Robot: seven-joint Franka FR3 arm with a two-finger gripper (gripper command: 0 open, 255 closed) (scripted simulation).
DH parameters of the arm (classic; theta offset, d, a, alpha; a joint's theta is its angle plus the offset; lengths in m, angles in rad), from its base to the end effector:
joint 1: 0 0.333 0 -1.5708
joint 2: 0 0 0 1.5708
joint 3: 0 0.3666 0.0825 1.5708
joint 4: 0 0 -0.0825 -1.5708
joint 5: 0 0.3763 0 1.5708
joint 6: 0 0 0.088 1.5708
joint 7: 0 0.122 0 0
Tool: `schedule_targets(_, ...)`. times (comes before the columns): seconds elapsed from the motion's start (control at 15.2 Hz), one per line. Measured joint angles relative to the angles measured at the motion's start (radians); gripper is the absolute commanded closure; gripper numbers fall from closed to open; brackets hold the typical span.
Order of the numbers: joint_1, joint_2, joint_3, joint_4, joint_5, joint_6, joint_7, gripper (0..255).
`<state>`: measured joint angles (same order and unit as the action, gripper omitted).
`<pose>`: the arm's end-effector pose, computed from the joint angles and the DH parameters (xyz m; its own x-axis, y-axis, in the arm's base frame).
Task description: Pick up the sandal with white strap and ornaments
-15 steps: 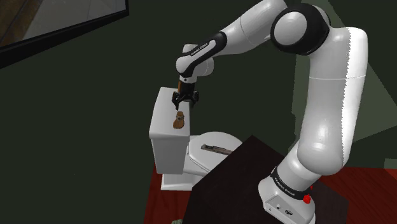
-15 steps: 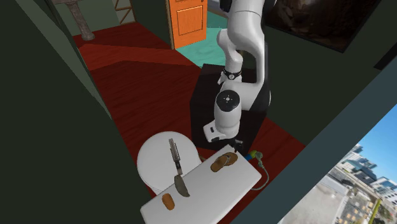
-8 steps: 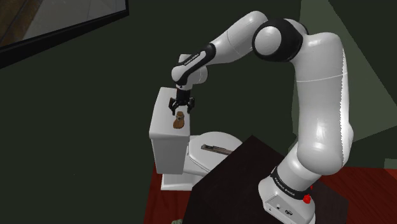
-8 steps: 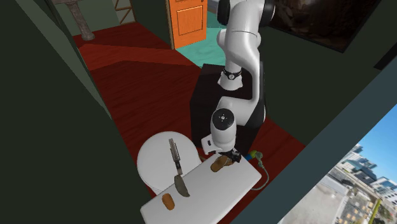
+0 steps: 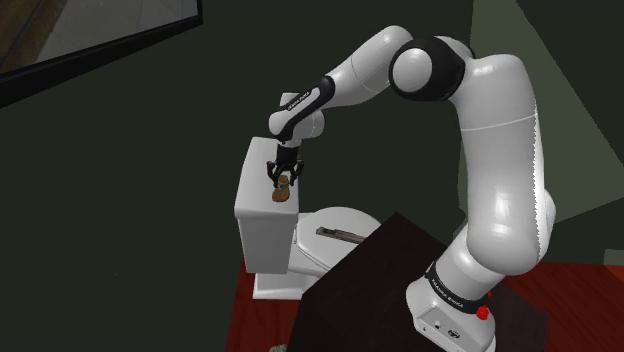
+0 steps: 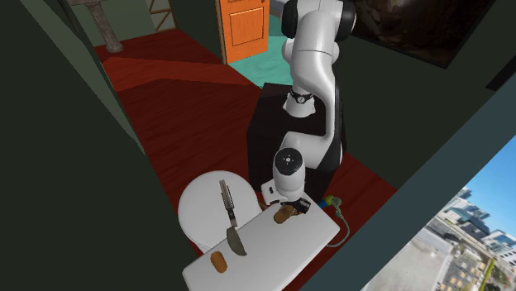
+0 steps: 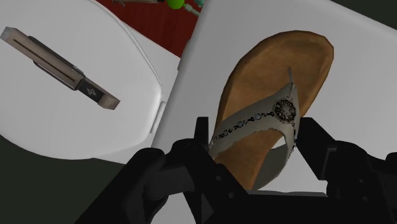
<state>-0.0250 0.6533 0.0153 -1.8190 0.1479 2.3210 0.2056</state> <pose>0.6554 -0.0028 0.1964 0.9345 -0.3107 -0.1735 -0.3259 -0.9430 -0.0666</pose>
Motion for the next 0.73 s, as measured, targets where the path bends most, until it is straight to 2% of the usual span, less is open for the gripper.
schedule_targets(0.73,0.002,-0.024,-0.001,0.001,-0.002,-0.024,0.005,255)
